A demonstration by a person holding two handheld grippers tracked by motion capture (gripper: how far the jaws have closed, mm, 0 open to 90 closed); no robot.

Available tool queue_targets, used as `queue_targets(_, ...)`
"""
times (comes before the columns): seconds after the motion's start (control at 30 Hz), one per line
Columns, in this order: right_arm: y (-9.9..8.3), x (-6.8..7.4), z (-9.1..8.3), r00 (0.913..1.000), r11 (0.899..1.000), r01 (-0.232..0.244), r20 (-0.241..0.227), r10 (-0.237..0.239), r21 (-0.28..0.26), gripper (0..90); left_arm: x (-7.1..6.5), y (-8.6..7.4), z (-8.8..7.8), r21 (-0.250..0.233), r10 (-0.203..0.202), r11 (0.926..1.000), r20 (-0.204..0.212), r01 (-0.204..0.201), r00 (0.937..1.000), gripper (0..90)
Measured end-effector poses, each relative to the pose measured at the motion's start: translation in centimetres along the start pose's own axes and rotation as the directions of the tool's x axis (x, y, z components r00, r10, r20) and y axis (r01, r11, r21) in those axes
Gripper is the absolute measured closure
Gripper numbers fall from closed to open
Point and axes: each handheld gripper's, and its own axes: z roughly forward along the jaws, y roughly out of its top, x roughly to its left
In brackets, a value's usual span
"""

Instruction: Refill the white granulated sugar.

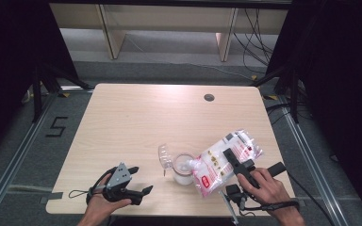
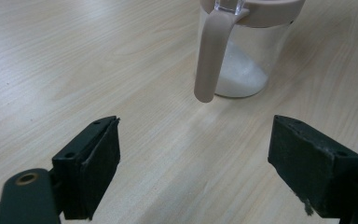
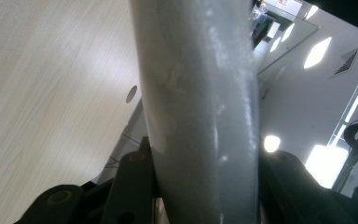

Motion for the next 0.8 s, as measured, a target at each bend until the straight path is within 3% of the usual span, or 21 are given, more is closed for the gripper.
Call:
queue_targets(0.07, -0.05, -0.13, 0.11, 0.9996, 1.000, 0.026, 0.006, -0.026, -0.014, 67.1, -0.15, -0.02, 0.12, -0.020, -0.021, 0.9996, 0.006, 0.021, 0.9998, 16.2)
queue_targets(0.1, 0.03, 0.04, 0.04, 1.0000, 1.000, -0.005, 0.001, 0.005, -0.005, 67.1, -0.15, -0.02, 0.12, -0.020, -0.021, 0.9996, 0.006, 0.021, 0.9998, 16.2)
queue_targets(0.13, -0.02, -0.07, 0.09, 0.9999, 1.000, 0.016, 0.005, -0.015, -0.011, 67.1, -0.09, 0.00, 0.03, -0.009, -0.012, 0.9999, -0.002, 0.012, 0.9999, 16.3)
queue_targets(0.17, 0.03, 0.03, 0.05, 1.0000, 1.000, -0.008, -0.001, 0.008, -0.003, 67.2, 0.03, 0.01, -0.07, 0.006, 0.005, 1.0000, -0.005, -0.005, 1.0000, 16.2)
queue_targets(0.2, 0.03, 0.06, 0.05, 0.9999, 1.000, -0.010, -0.002, 0.010, -0.002, 67.2, -0.13, -0.01, 0.03, -0.016, -0.017, 0.9997, 0.002, 0.017, 0.9998, 16.3)
queue_targets(0.23, -0.04, -0.12, 0.13, 0.9997, 1.000, 0.024, 0.005, -0.024, -0.011, 67.2, -0.13, 0.01, 0.00, -0.013, -0.018, 0.9998, 0.001, 0.018, 0.9998, 16.3)
queue_targets(0.27, -0.04, -0.12, 0.13, 0.9997, 1.000, 0.024, 0.005, -0.024, -0.011, 67.2, -0.13, 0.01, 0.00, -0.013, -0.018, 0.9998, 0.001, 0.018, 0.9998, 16.3)
queue_targets(0.3, 0.03, 0.06, 0.03, 1.0000, 1.000, -0.008, 0.001, 0.008, -0.003, 67.2, -0.11, 0.00, 0.05, -0.016, -0.018, 0.9997, 0.003, 0.018, 0.9998, 16.3)
queue_targets(0.33, -0.07, -0.16, 0.13, 0.9994, 0.999, 0.033, 0.008, -0.032, -0.014, 67.3, -0.09, 0.00, 0.03, -0.011, -0.014, 0.9998, -0.002, 0.014, 0.9999, 16.3)
queue_targets(0.4, 0.00, -0.02, 0.01, 1.0000, 1.000, 0.001, -0.001, -0.001, -0.001, 67.3, 0.03, 0.02, -0.06, 0.005, 0.006, 1.0000, -0.004, -0.006, 1.0000, 16.3)
queue_targets(0.43, 0.00, 0.01, -0.02, 1.0000, 1.000, -0.003, 0.000, 0.003, 0.001, 67.3, -0.11, 0.01, 0.02, -0.010, -0.014, 0.9999, -0.001, 0.014, 0.9999, 16.2)
queue_targets(0.7, 0.02, 0.00, 0.01, 1.0000, 1.000, -0.005, 0.000, 0.005, -0.005, 67.4, -0.12, 0.03, 0.00, -0.016, -0.016, 0.9998, 0.001, 0.016, 0.9999, 16.3)
queue_targets(0.73, -0.04, -0.17, 0.10, 0.9996, 1.000, 0.026, 0.007, -0.026, -0.016, 67.4, -0.12, 0.03, 0.00, -0.015, -0.016, 0.9998, 0.004, 0.016, 0.9999, 16.3)
queue_targets(0.8, -0.04, -0.25, 0.12, 0.9992, 0.999, 0.040, 0.007, -0.040, -0.017, 67.5, -0.11, 0.03, 0.00, -0.014, -0.016, 0.9998, 0.004, 0.016, 0.9999, 16.2)
